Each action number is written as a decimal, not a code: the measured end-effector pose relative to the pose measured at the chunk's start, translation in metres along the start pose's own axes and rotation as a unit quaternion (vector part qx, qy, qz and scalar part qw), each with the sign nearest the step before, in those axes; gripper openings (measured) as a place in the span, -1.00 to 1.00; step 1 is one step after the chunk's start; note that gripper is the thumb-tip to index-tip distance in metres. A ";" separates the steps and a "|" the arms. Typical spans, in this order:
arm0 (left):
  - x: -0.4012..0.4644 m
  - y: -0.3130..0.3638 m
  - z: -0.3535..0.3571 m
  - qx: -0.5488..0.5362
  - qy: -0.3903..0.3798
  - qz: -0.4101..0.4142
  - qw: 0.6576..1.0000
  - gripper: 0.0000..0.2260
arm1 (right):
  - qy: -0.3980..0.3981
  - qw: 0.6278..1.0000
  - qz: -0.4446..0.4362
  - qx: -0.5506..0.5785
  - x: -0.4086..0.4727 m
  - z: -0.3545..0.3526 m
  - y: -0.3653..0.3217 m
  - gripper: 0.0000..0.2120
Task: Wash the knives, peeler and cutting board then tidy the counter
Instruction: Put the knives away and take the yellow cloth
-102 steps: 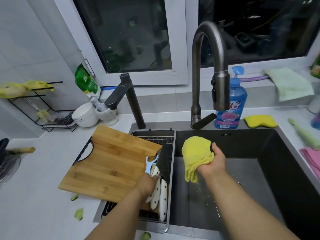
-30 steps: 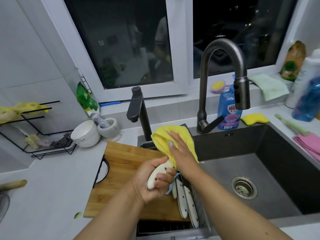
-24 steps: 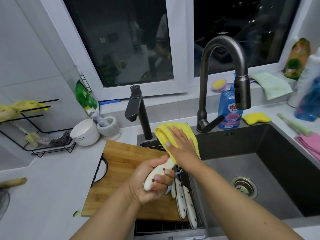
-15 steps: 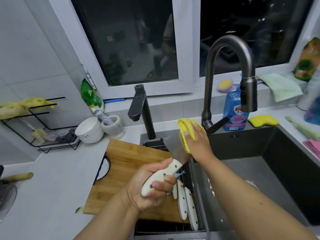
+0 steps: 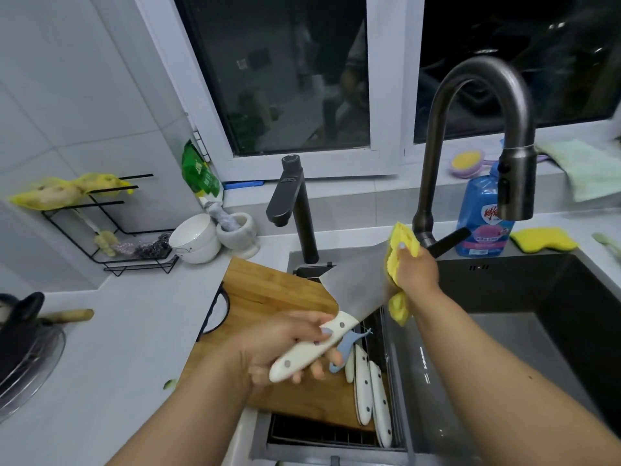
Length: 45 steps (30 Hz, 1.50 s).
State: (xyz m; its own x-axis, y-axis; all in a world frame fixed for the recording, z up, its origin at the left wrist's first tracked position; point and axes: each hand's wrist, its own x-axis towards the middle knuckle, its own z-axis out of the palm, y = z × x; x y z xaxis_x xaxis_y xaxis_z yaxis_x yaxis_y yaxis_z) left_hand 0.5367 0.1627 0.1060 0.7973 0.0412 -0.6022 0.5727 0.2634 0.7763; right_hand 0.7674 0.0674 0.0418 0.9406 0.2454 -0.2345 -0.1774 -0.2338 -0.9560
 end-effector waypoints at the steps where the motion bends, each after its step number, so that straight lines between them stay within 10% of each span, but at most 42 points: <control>1: -0.002 0.001 0.002 0.088 0.059 0.007 0.994 -0.71 | 0.014 1.000 0.012 0.004 0.002 -0.001 -0.001 -0.60; 10: 0.009 -0.008 0.028 0.153 0.298 0.080 0.939 -0.71 | -0.005 0.929 0.236 0.286 -0.021 0.018 0.002 -0.54; 17: 0.041 -0.021 0.029 0.208 0.419 0.109 0.877 -0.67 | -0.137 0.967 0.151 0.151 -0.091 0.067 0.024 -0.72; 28: 0.006 -0.032 0.029 -0.138 0.407 0.076 0.900 -0.65 | -0.217 0.925 0.248 0.189 -0.062 0.068 0.030 -0.39; 33: -0.022 -0.034 0.029 -0.190 0.413 0.133 0.881 -0.89 | -0.317 0.944 -0.008 -0.087 -0.089 0.083 0.022 -0.29; 37: -0.054 -0.029 0.032 -0.200 0.421 0.167 0.869 -0.92 | -0.340 0.868 -0.344 -0.112 -0.121 0.087 0.010 -0.63; 45: -0.124 -0.020 0.024 -0.145 0.429 0.151 0.879 -0.68 | -0.388 0.710 -0.577 -0.112 -0.165 0.125 -0.039 -0.55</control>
State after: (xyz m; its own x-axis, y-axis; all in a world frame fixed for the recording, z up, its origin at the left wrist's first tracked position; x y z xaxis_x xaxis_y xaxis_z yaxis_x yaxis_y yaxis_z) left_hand 0.4311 0.1290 0.1692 0.3957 0.8304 -0.3923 0.1888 0.3445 0.9196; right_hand 0.5830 0.1537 0.0955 -0.0349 0.8193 0.5723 0.7145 0.4208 -0.5589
